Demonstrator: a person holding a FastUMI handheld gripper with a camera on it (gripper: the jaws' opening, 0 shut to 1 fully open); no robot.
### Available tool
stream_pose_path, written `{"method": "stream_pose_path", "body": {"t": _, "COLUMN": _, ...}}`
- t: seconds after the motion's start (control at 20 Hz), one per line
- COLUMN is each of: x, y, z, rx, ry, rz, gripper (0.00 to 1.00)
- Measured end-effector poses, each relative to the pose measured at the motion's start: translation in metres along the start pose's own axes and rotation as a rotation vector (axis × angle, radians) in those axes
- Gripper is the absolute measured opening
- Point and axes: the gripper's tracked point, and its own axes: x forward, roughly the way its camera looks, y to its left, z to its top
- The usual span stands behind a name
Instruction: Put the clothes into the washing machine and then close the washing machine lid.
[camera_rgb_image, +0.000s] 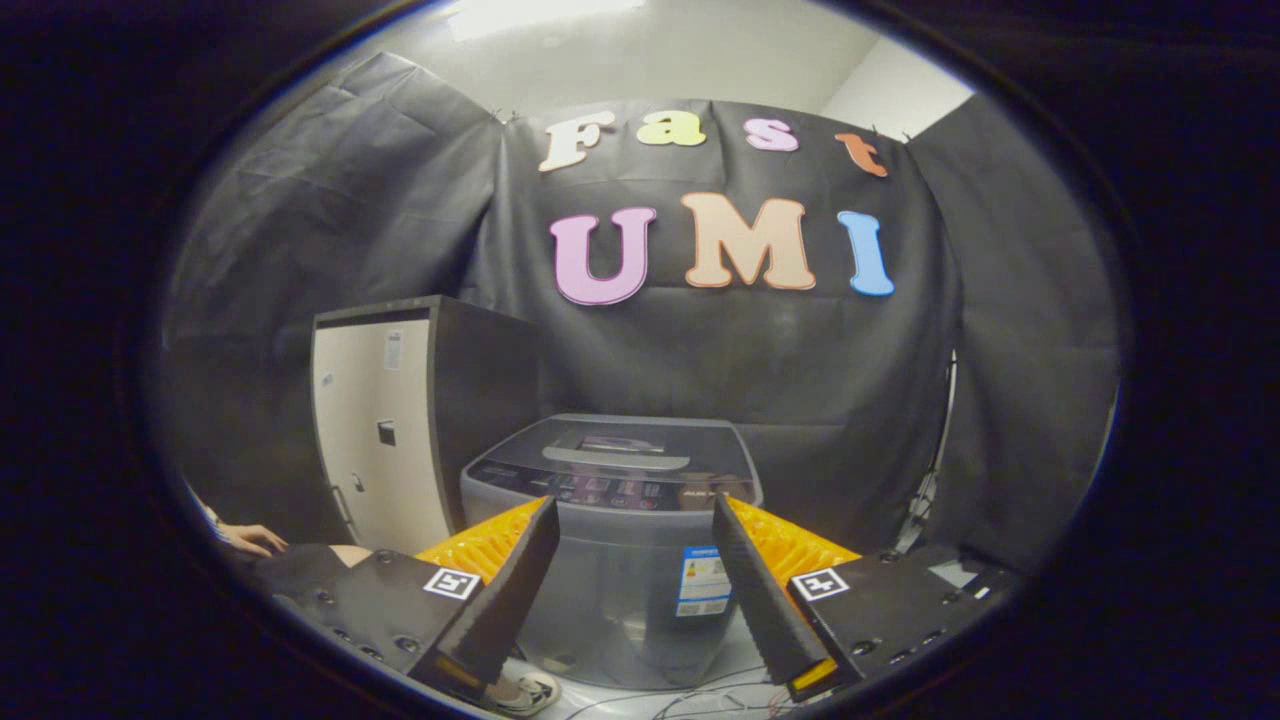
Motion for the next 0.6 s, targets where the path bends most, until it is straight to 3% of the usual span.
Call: {"method": "stream_pose_path", "body": {"t": 0.6, "x": 0.008, "y": 0.010, "z": -0.022, "rx": 0.041, "ry": 0.036, "rz": 0.041, "gripper": 0.97}}
